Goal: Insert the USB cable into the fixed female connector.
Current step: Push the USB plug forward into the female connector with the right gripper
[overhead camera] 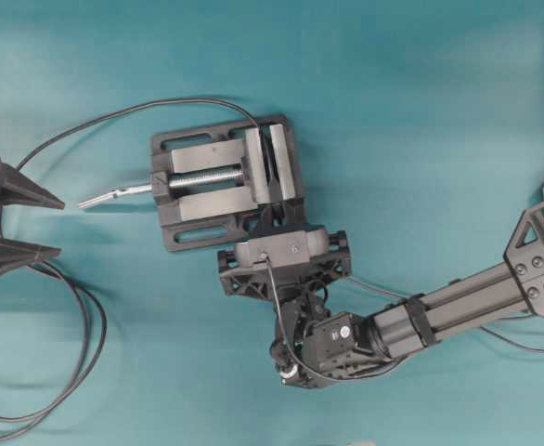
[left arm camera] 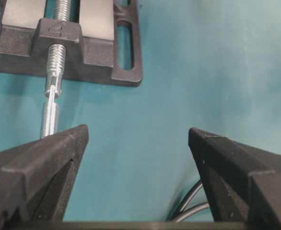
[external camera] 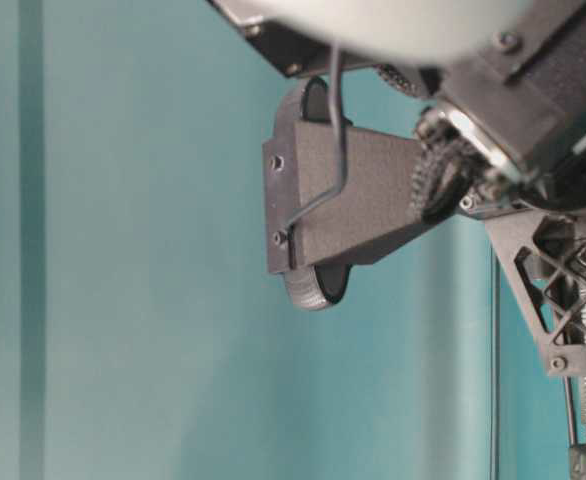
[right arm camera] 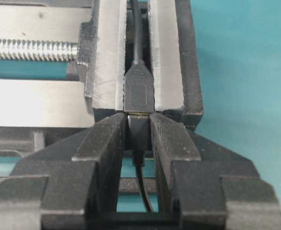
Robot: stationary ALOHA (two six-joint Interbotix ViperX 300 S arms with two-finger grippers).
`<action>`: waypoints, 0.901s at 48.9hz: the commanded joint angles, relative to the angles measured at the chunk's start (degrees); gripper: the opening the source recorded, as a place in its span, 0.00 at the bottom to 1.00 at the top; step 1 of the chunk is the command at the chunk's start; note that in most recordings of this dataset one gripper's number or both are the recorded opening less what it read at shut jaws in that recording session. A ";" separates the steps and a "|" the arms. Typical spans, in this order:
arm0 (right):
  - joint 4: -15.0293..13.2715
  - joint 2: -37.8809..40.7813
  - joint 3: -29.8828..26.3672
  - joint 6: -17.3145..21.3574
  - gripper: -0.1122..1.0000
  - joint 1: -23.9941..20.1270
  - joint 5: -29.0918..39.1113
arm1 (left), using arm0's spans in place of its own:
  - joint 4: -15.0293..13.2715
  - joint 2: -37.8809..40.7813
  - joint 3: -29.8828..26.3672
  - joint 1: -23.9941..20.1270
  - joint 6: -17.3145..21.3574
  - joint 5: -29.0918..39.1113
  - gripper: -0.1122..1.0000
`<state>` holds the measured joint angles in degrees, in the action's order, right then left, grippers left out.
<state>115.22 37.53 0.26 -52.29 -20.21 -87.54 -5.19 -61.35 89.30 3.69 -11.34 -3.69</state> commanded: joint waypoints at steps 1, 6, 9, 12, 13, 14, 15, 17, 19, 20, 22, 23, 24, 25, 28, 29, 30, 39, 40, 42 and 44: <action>-1.49 -1.49 -0.35 0.35 0.28 6.33 -0.26 | 0.18 0.35 -0.62 0.18 -0.62 -0.26 1.00; -1.49 -1.49 -0.35 0.53 0.28 5.71 -0.26 | 0.18 0.35 -0.70 0.18 -0.62 -0.26 1.00; -1.49 -1.49 -0.44 0.53 0.28 5.36 -0.26 | 0.18 0.35 -0.70 0.18 -0.62 -0.26 1.00; -1.41 -1.49 -0.53 0.53 0.28 5.01 -0.26 | 0.18 0.26 -0.70 0.18 -0.53 -0.26 1.00; -1.32 -1.49 -0.53 0.62 0.28 4.83 -0.26 | 0.18 0.35 -0.62 0.18 -0.62 -0.26 1.00; -1.23 -1.49 -0.53 0.62 0.28 4.75 -0.18 | 0.18 0.35 -0.70 0.18 -0.53 -0.26 1.00; -1.32 -1.49 -0.53 0.62 0.28 4.48 -0.18 | 0.18 0.35 -0.62 0.18 -0.53 -0.26 1.00; -1.14 -1.49 -0.62 0.62 0.28 4.13 0.00 | 0.18 0.35 -0.70 0.18 -0.62 -0.26 1.00; -1.05 -1.58 -0.62 0.62 0.28 3.78 0.26 | 0.18 0.35 -0.62 0.18 -0.62 -0.26 1.00; -0.88 -1.58 -0.70 0.62 0.28 3.52 0.44 | 0.18 0.35 -0.70 0.18 -0.62 -0.26 1.00; -0.88 -1.67 -0.70 0.62 0.28 3.16 0.70 | 0.18 0.26 -0.70 0.18 -0.62 -0.26 1.00; -0.88 -1.76 -0.70 0.53 0.28 2.99 0.88 | 0.18 0.35 -0.70 0.18 -0.53 -0.26 1.00; -0.88 -1.76 -0.70 0.53 0.28 2.81 0.97 | 0.18 0.35 -0.70 0.18 -0.62 -0.26 1.00; -0.88 -1.85 -0.70 0.53 0.28 2.64 1.05 | 0.18 0.35 -0.70 0.18 -0.53 -0.26 1.00; -0.88 -1.93 -0.70 0.53 0.28 2.02 1.23 | 0.18 0.26 -0.70 0.18 -0.53 -0.26 1.00; -0.88 -1.93 -0.70 0.53 0.28 1.85 1.32 | 0.18 0.35 -0.70 0.18 -0.53 -0.26 1.00; -0.88 -2.02 -0.62 0.53 0.28 1.67 1.32 | 0.18 0.35 -0.70 0.18 -0.53 -0.26 1.00; -0.70 -2.55 -0.26 0.53 0.28 0.44 1.41 | 0.18 0.35 -0.70 0.18 -0.62 -0.26 1.00; -0.70 -2.64 -0.18 0.53 0.28 0.35 1.32 | 0.18 0.35 -0.70 0.18 -0.62 -0.26 1.00; -0.70 -2.72 -0.09 0.53 0.28 0.18 1.32 | 0.18 0.35 -0.70 0.18 -0.53 -0.26 1.00; -0.70 -2.81 0.00 0.53 0.28 -0.09 1.32 | 0.18 0.35 -0.70 0.18 -0.53 -0.26 1.00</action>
<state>115.14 37.35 0.44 -51.86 -21.18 -86.13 -5.19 -61.35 89.30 3.78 -11.34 -3.69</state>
